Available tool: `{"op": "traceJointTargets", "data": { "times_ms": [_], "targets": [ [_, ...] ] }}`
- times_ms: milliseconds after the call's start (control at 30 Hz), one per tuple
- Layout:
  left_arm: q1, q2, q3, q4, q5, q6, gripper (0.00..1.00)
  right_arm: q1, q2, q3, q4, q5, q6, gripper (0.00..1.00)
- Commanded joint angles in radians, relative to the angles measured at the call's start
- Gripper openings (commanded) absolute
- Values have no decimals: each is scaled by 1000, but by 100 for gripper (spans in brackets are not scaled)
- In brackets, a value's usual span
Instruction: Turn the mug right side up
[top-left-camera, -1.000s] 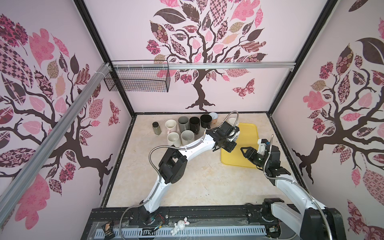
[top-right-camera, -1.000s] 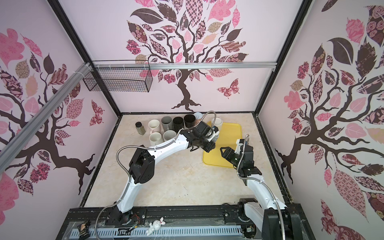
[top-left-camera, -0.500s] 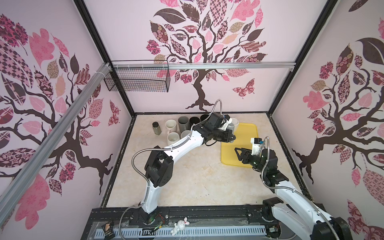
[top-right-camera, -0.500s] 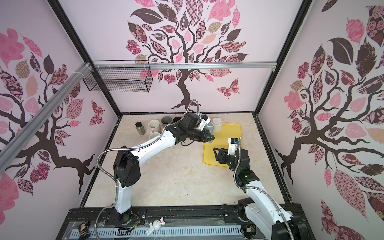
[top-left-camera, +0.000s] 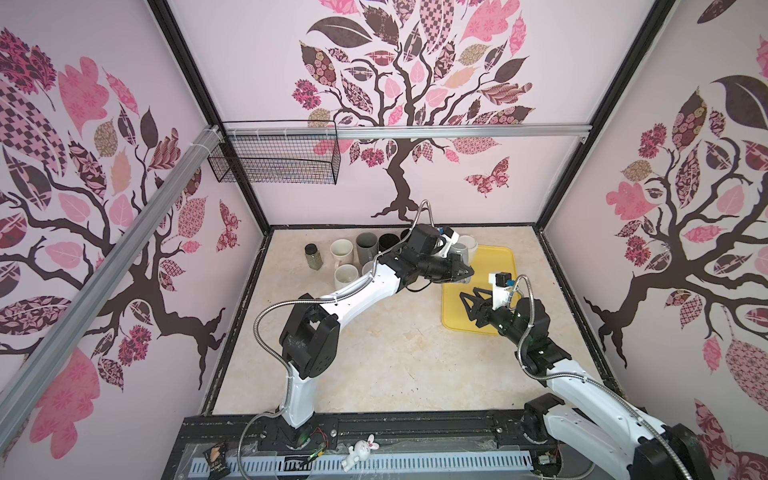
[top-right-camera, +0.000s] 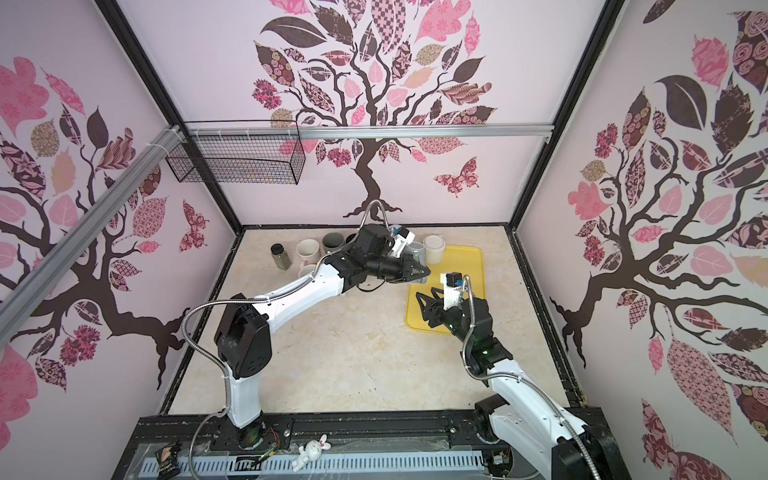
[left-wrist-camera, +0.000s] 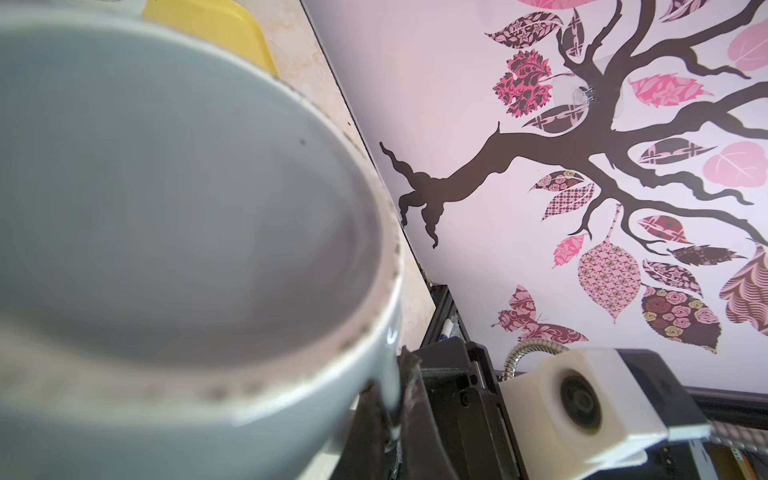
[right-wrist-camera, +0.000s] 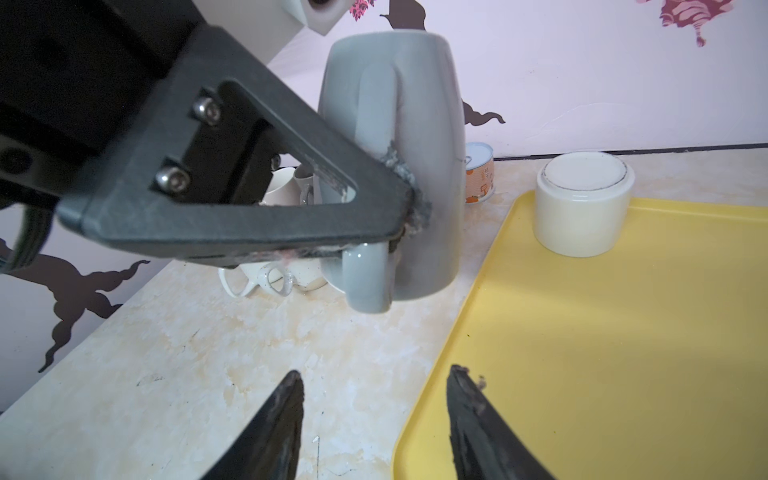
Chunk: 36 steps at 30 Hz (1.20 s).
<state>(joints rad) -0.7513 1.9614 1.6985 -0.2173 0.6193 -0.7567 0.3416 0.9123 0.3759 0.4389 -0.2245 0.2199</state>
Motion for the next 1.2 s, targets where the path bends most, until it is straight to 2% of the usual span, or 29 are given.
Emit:
{"op": "traceJointTargets", "data": {
  "times_ms": [0, 133, 333, 600, 700, 833, 967, 1033, 1133, 1167],
  "targets": [
    [3, -69, -26, 120, 44, -21, 0, 6, 26, 74, 38, 28, -54, 52],
    [7, -81, -48, 137, 58, -33, 0, 8, 43, 89, 64, 11, -61, 47],
    [13, -90, -69, 163, 86, -57, 0, 11, 76, 114, 79, -16, -59, 45],
    [14, -125, -101, 187, 108, -71, 0, 16, 91, 146, 57, 9, -76, 22],
    [18, -140, -139, 228, 114, -100, 0, 17, 81, 166, 36, 5, -83, 23],
    [21, -145, -182, 309, 139, -168, 0, 22, 64, 154, 68, 8, -81, 35],
    [21, -143, -204, 372, 164, -230, 0, 24, 75, 158, 85, 4, -89, 36],
    [20, -145, -214, 418, 170, -254, 0, 24, 84, 162, 86, -2, -99, 25],
    [21, -152, -225, 428, 176, -263, 0, 24, 80, 171, 63, -9, -125, 3],
    [23, -155, -231, 427, 175, -258, 0, 24, 75, 176, 50, -6, -137, 0]
  ]
}}
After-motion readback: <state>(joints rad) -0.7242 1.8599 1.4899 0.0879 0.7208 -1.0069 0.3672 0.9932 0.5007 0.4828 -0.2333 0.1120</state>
